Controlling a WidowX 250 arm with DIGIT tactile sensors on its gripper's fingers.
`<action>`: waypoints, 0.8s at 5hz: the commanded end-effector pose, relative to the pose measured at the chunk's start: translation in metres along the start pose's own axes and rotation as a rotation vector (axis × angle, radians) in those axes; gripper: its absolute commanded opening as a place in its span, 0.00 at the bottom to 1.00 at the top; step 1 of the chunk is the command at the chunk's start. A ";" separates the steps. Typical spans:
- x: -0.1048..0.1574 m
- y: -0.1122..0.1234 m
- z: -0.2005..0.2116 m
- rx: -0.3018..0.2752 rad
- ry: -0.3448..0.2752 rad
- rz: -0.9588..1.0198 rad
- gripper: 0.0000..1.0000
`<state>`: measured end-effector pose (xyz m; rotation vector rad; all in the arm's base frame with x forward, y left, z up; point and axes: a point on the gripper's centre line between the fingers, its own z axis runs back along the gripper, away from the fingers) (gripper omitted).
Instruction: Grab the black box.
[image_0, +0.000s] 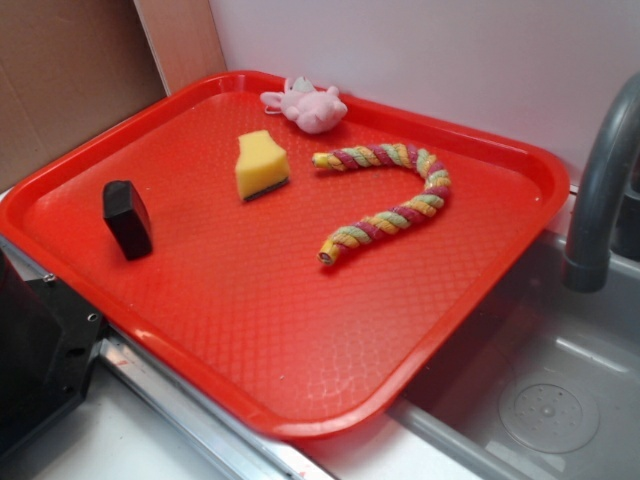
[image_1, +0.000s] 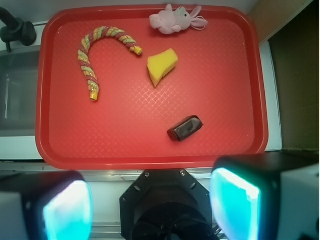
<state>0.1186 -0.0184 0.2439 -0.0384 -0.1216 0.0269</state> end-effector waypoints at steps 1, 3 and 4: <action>0.000 0.000 0.000 0.000 0.000 0.000 1.00; 0.003 0.049 -0.085 0.008 -0.012 0.503 1.00; 0.004 0.060 -0.128 0.013 0.043 0.760 1.00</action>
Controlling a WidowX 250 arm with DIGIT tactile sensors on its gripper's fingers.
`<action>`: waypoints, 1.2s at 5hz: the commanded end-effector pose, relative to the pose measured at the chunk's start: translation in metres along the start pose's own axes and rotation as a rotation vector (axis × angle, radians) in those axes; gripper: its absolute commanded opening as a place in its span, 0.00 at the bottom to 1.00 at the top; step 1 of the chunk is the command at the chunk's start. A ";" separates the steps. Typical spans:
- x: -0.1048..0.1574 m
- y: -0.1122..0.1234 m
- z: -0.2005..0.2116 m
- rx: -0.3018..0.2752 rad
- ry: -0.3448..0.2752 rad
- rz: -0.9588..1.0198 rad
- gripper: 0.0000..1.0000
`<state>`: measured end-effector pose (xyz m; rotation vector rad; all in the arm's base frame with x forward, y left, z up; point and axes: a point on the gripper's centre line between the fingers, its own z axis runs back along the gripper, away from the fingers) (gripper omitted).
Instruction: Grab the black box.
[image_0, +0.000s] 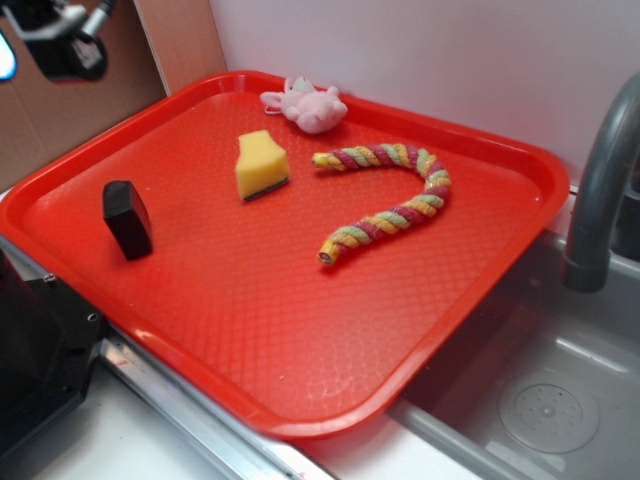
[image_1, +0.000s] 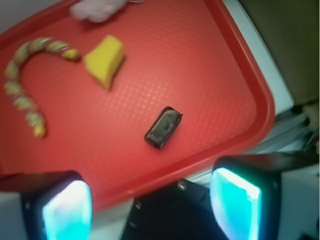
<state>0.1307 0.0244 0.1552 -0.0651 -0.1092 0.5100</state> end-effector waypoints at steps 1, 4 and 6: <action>0.008 0.011 -0.040 0.020 0.038 0.276 1.00; 0.017 0.040 -0.117 0.098 0.013 0.328 1.00; 0.019 0.025 -0.154 0.127 0.026 0.283 1.00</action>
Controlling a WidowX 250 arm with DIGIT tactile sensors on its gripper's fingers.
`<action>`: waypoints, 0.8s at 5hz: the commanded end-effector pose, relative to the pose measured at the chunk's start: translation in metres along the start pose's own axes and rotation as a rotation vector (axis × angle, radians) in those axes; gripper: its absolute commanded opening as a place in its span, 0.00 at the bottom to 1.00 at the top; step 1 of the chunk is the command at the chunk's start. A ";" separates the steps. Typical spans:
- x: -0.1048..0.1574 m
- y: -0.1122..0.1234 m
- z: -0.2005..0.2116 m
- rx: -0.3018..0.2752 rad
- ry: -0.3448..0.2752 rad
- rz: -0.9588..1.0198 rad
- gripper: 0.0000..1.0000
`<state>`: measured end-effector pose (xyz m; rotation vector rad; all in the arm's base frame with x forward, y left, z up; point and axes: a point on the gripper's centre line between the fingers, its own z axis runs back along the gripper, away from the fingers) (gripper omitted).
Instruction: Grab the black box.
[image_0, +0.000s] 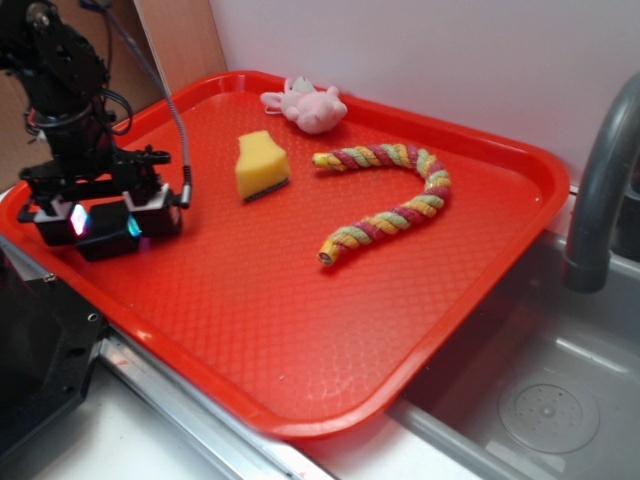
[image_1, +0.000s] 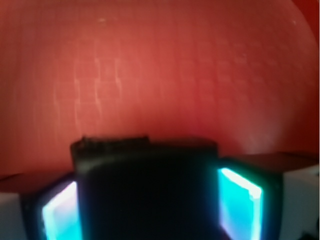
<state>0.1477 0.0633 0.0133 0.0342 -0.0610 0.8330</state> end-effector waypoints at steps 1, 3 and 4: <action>-0.012 -0.025 -0.002 0.004 0.022 -0.050 0.09; -0.002 -0.034 0.080 -0.083 -0.026 -0.401 0.00; -0.003 -0.036 0.127 -0.113 -0.069 -0.582 0.00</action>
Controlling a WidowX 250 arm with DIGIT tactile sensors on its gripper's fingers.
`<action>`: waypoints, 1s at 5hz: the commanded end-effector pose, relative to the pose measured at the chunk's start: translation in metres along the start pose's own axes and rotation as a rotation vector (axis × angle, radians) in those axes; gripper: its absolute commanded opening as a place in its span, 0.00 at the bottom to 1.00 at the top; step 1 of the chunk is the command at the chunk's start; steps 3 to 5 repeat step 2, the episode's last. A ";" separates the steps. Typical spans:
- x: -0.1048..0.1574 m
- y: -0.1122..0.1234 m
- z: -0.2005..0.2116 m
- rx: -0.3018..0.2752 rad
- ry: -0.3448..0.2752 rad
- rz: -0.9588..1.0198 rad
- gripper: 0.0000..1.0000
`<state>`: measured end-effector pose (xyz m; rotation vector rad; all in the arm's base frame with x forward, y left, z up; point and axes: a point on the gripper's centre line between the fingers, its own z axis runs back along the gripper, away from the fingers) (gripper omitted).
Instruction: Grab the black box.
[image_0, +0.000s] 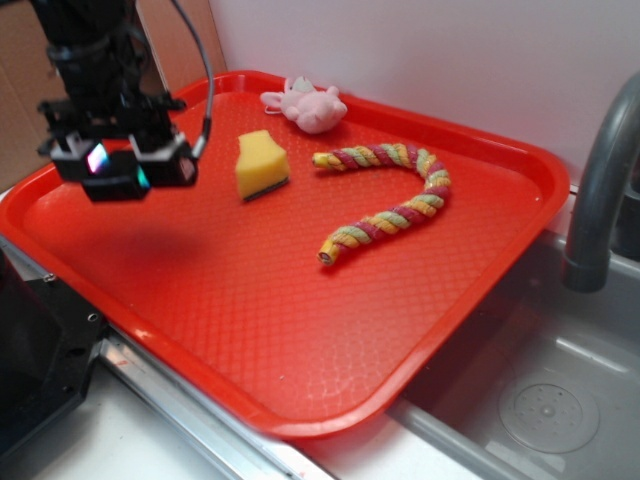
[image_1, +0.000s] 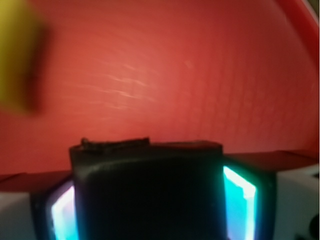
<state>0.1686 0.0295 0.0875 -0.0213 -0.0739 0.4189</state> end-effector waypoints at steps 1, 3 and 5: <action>0.006 -0.014 0.069 0.028 -0.099 -0.272 0.00; 0.005 -0.029 0.070 0.082 -0.060 -0.335 0.00; 0.005 -0.029 0.070 0.082 -0.060 -0.335 0.00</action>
